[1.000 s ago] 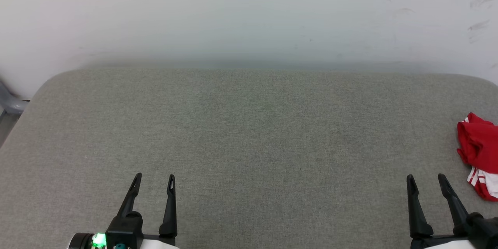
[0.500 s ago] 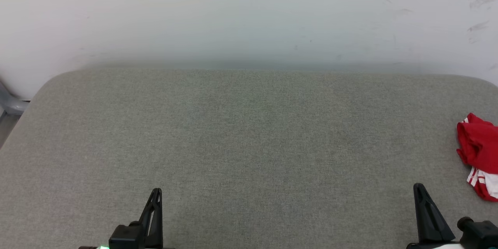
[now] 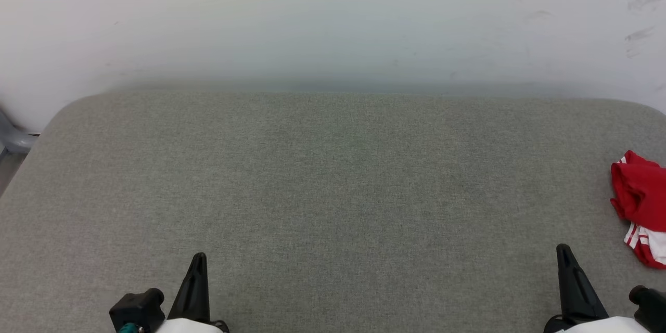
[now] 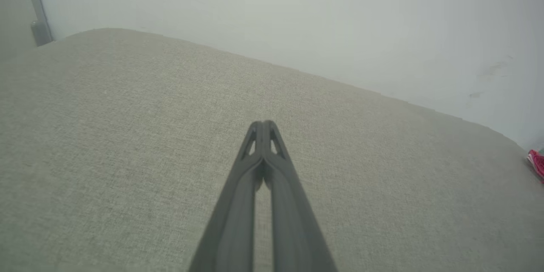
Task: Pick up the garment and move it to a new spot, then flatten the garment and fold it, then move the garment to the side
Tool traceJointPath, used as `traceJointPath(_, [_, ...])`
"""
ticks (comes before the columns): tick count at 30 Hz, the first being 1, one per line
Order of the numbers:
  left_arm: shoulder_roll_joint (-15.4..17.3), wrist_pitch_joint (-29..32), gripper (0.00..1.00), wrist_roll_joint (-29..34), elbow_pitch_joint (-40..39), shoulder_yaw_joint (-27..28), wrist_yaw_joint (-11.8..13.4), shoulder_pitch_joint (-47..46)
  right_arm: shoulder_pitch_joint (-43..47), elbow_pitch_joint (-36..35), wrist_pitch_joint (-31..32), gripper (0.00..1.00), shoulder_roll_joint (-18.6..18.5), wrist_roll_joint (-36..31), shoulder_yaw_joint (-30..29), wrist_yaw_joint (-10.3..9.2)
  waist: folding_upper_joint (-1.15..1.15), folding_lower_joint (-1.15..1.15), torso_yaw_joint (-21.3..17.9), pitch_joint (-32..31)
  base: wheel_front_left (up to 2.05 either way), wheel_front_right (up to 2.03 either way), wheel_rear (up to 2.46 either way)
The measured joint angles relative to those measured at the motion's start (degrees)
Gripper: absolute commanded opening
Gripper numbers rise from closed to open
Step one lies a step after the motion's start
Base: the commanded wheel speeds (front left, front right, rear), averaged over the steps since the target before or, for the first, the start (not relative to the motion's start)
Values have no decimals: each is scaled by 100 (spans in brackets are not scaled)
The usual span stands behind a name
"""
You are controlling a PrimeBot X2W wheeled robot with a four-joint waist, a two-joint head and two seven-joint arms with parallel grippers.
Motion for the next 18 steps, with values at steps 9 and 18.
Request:
traceJointPath(9, [2,202,0,-959,132,98,-108,-156,-150,104,220,0,0,889,-13,0,0,0,-21,9,0,0,0])
traceJointPath(18, [2,378,0,-1825,204,181,-208,-313,-283,192,409,0,0,1679,-22,0,0,0,-43,19,0,0,0])
